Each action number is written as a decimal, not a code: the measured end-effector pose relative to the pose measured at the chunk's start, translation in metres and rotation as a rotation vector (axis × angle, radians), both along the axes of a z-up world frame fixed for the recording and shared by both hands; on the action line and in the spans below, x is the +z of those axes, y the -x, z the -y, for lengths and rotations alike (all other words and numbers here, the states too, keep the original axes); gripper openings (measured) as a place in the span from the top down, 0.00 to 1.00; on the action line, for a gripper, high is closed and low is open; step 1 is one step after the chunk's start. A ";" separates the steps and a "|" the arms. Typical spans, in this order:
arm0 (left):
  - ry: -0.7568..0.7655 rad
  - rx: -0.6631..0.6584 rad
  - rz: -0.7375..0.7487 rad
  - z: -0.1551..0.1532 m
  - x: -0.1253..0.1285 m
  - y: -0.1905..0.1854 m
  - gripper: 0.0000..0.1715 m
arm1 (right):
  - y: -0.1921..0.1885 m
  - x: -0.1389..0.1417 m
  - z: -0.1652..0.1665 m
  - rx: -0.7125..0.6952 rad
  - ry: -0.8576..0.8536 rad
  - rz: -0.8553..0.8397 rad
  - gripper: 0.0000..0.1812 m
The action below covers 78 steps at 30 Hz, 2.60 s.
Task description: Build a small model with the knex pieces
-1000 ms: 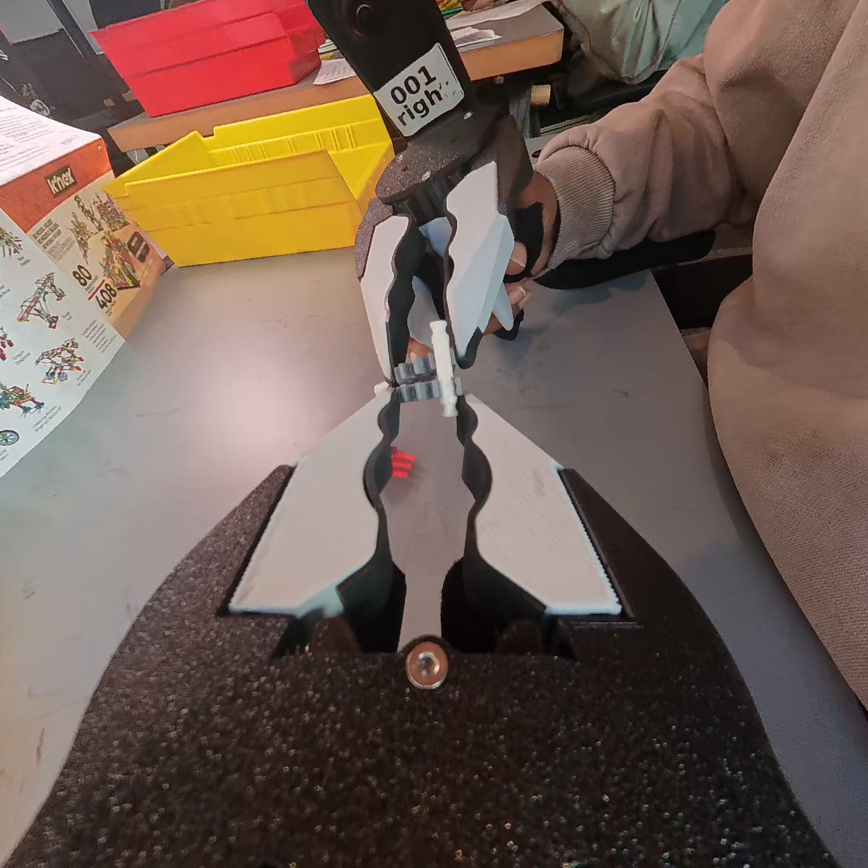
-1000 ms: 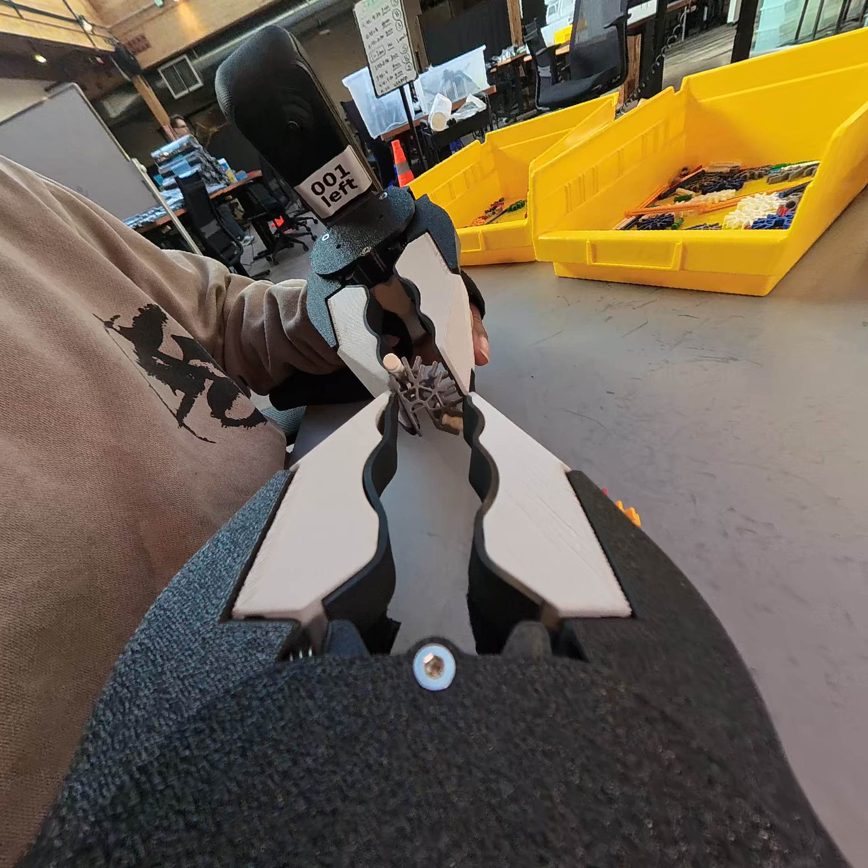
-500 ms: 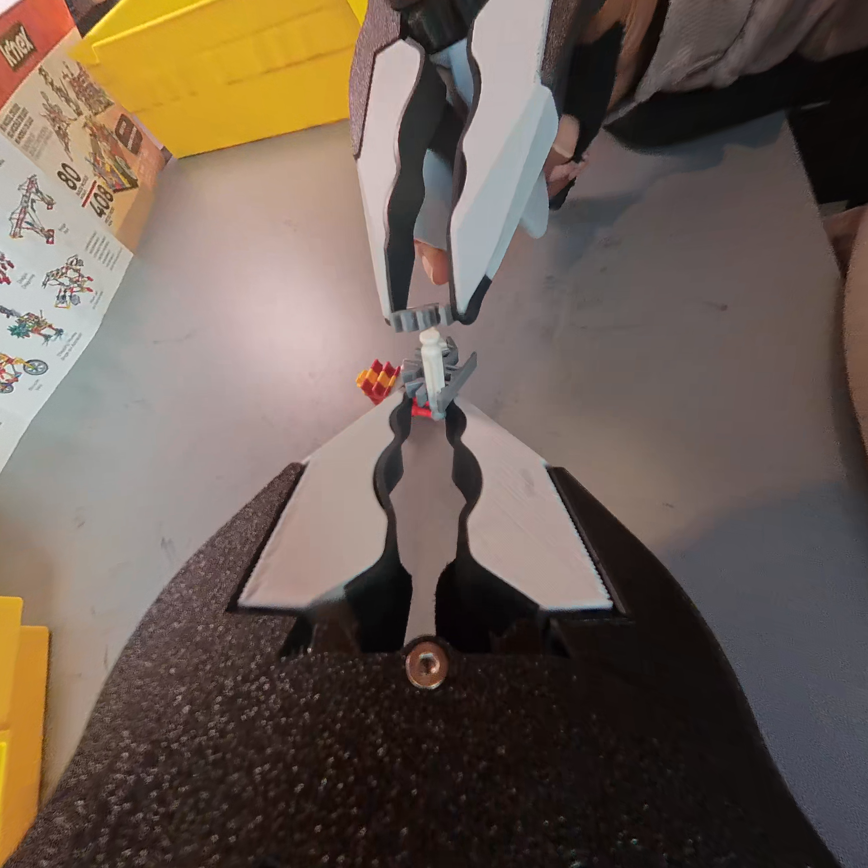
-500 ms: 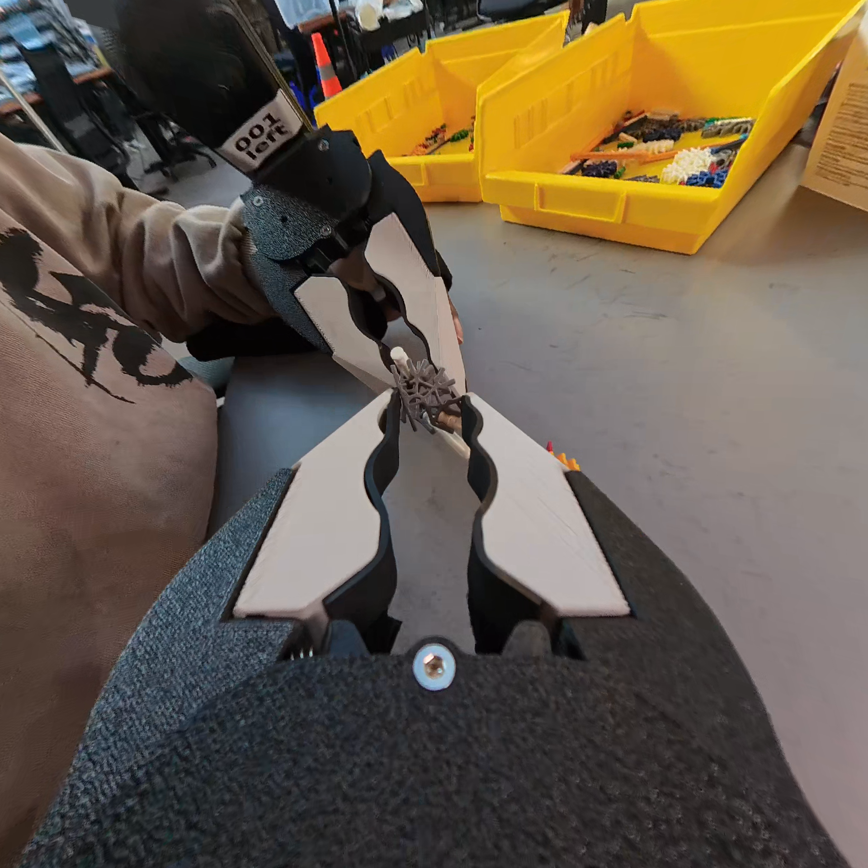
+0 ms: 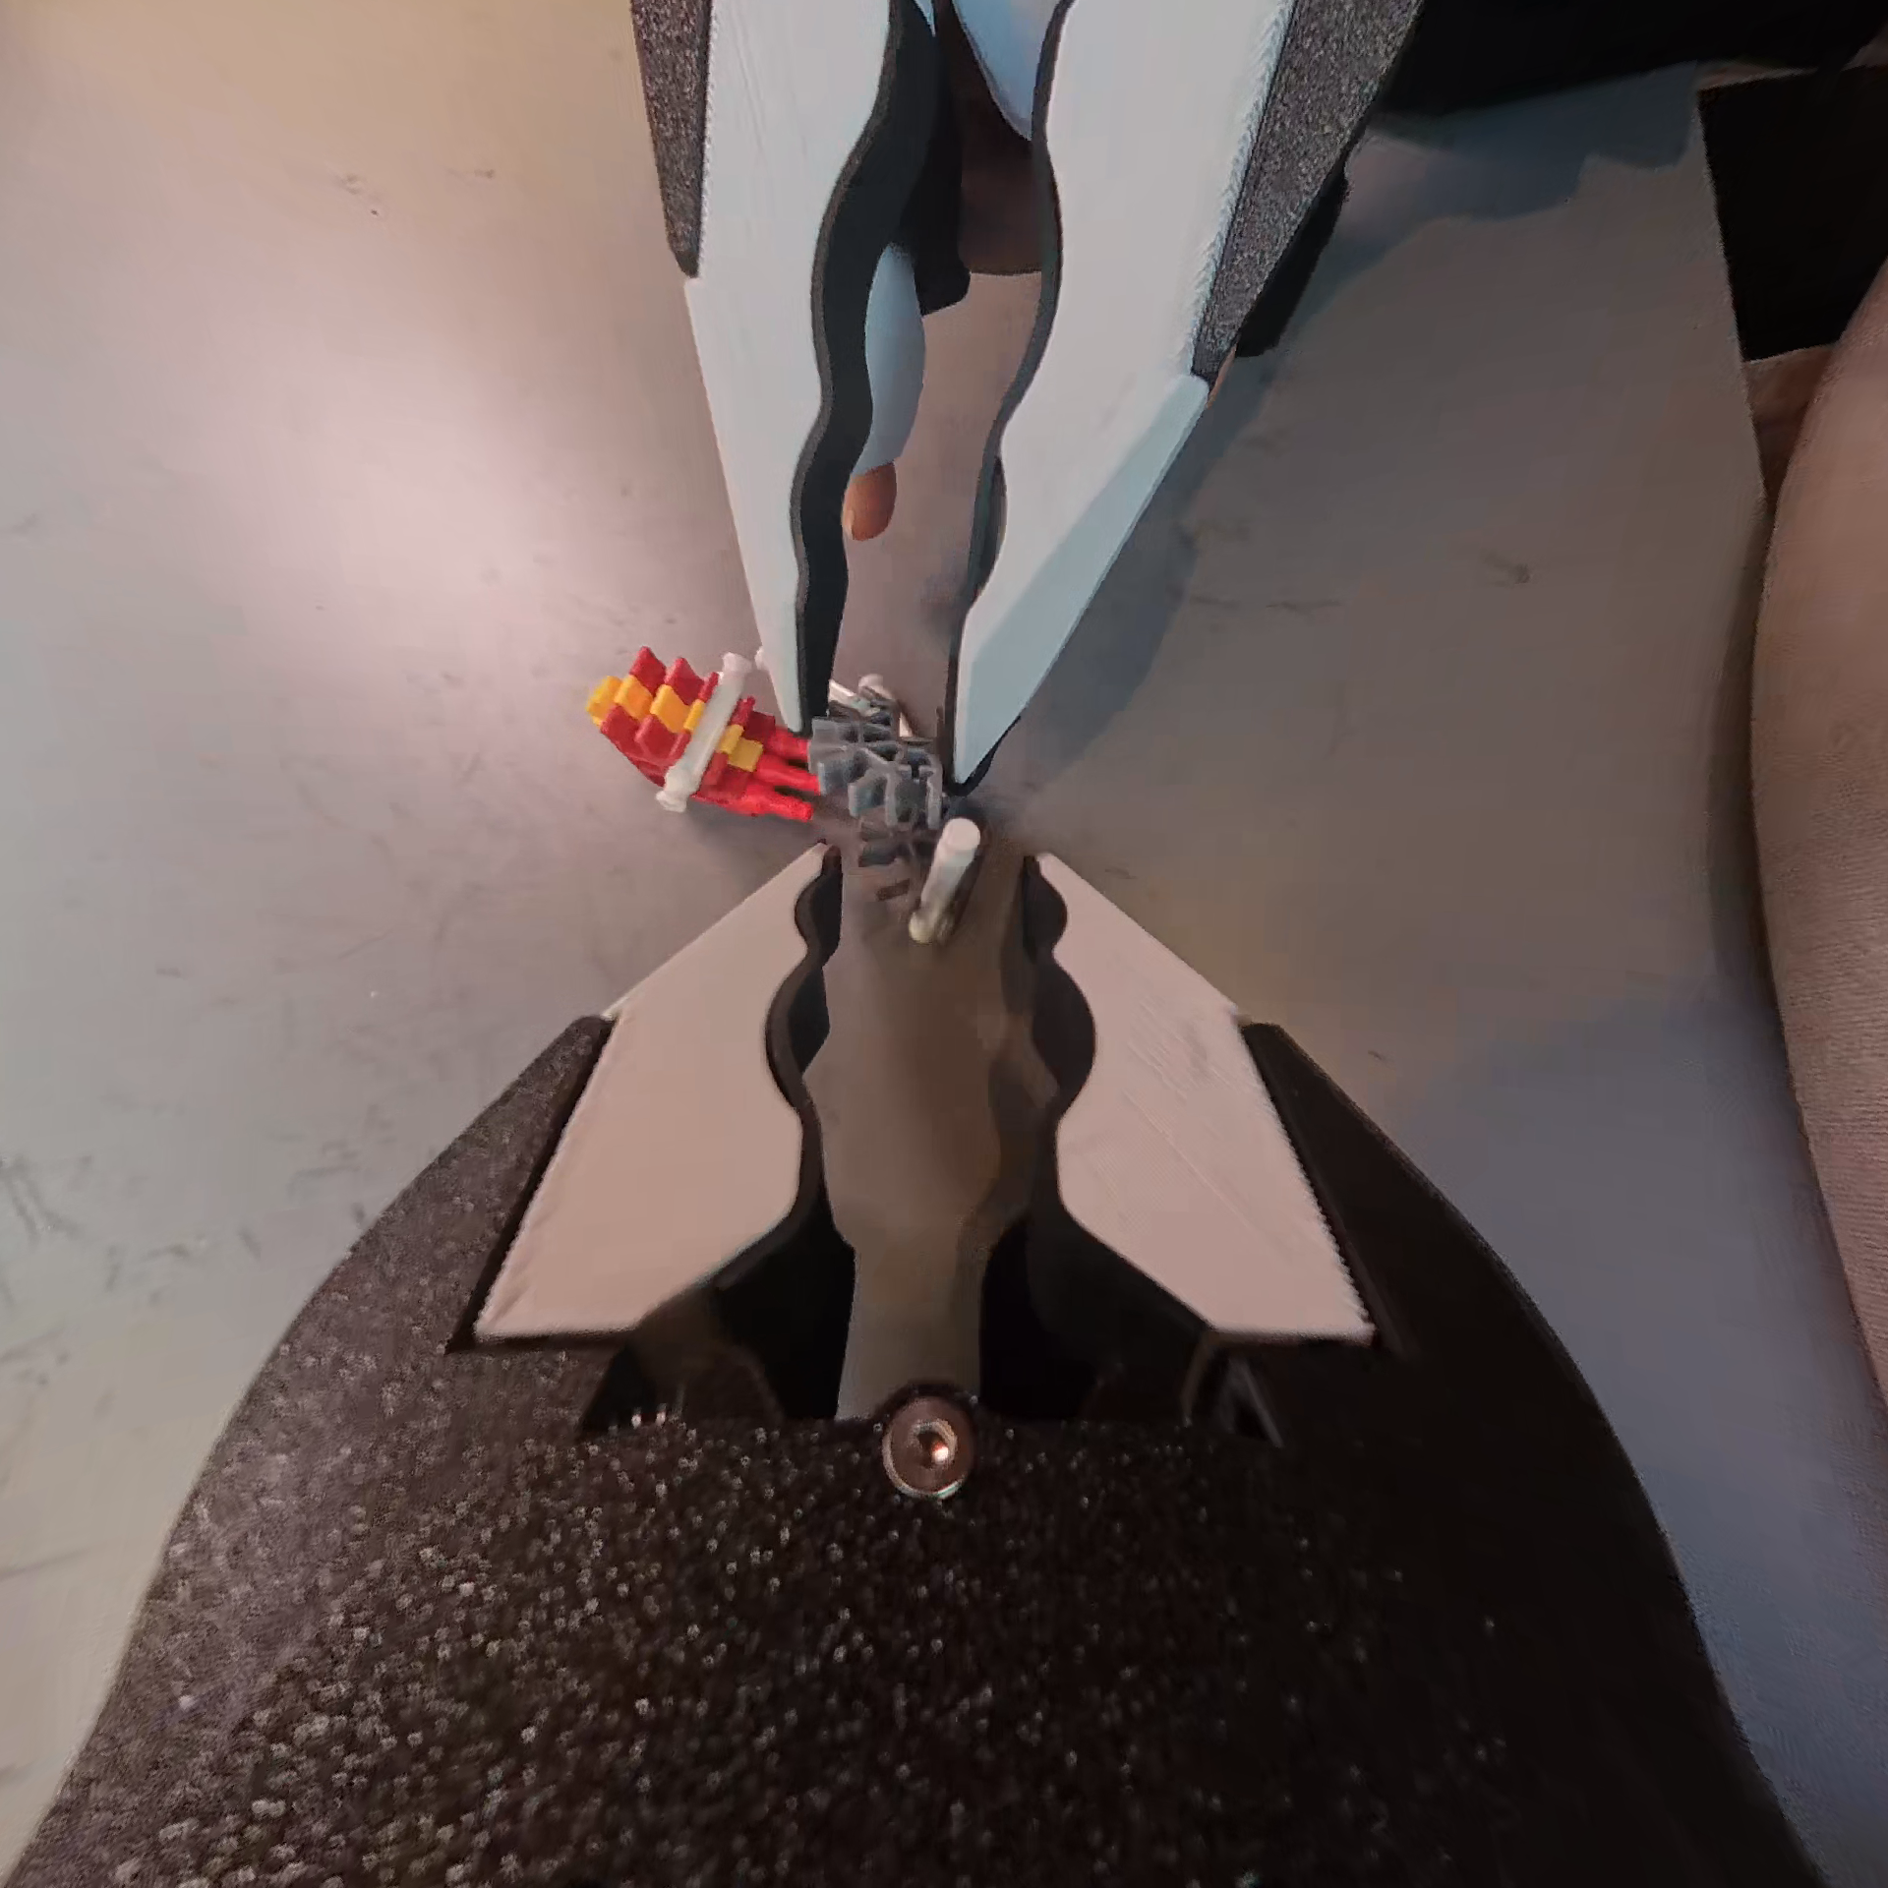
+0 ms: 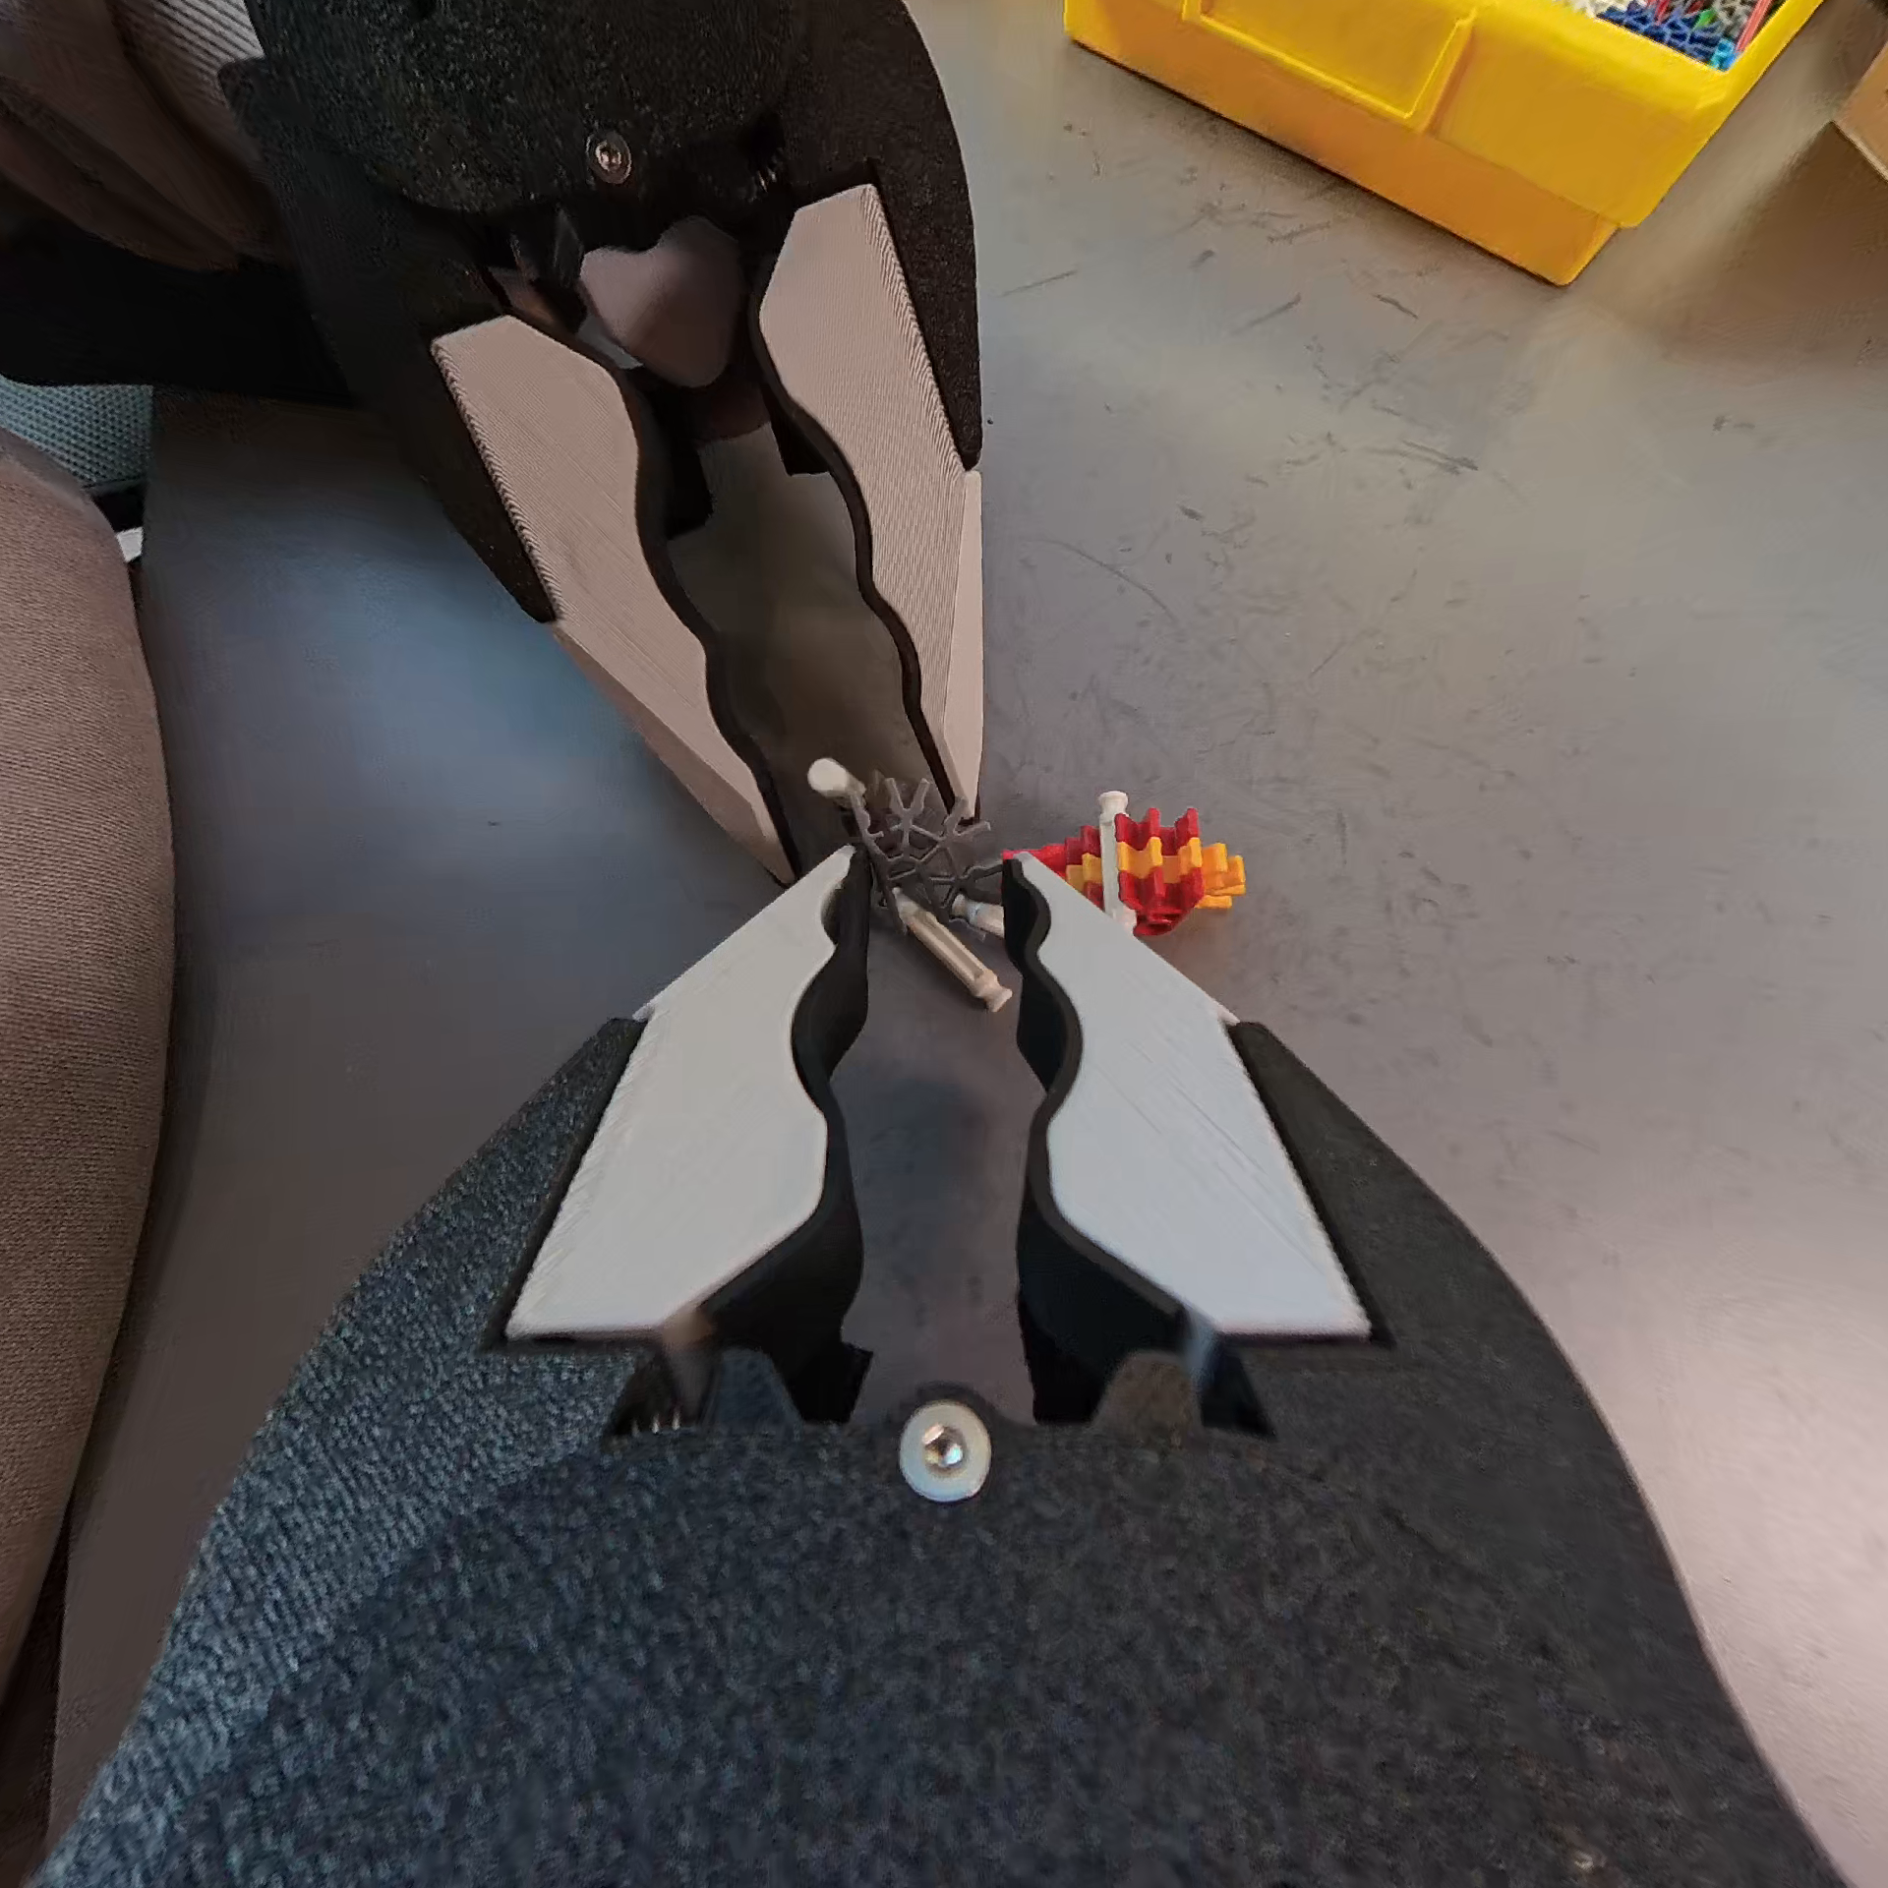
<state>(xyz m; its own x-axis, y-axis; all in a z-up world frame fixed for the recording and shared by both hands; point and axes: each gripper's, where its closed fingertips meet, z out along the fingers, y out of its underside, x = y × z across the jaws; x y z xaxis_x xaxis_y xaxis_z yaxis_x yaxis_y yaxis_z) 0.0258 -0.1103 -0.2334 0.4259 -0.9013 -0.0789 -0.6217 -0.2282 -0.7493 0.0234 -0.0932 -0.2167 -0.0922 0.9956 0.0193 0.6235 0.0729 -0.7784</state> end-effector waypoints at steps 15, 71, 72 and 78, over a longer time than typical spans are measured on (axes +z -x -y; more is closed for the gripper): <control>-0.014 -0.043 0.086 0.009 0.018 0.005 0.98 | -0.002 -0.004 0.009 0.042 -0.009 0.047 0.87; -0.128 0.063 0.053 -0.004 0.022 0.003 1.00 | 0.008 -0.001 -0.003 -0.023 -0.291 0.065 0.88; -0.119 0.064 0.062 -0.004 0.022 0.003 1.00 | 0.007 -0.001 -0.003 -0.023 -0.290 0.063 0.88; -0.107 0.068 0.101 -0.007 0.025 0.003 1.00 | 0.003 -0.001 -0.008 0.033 -0.281 0.018 0.88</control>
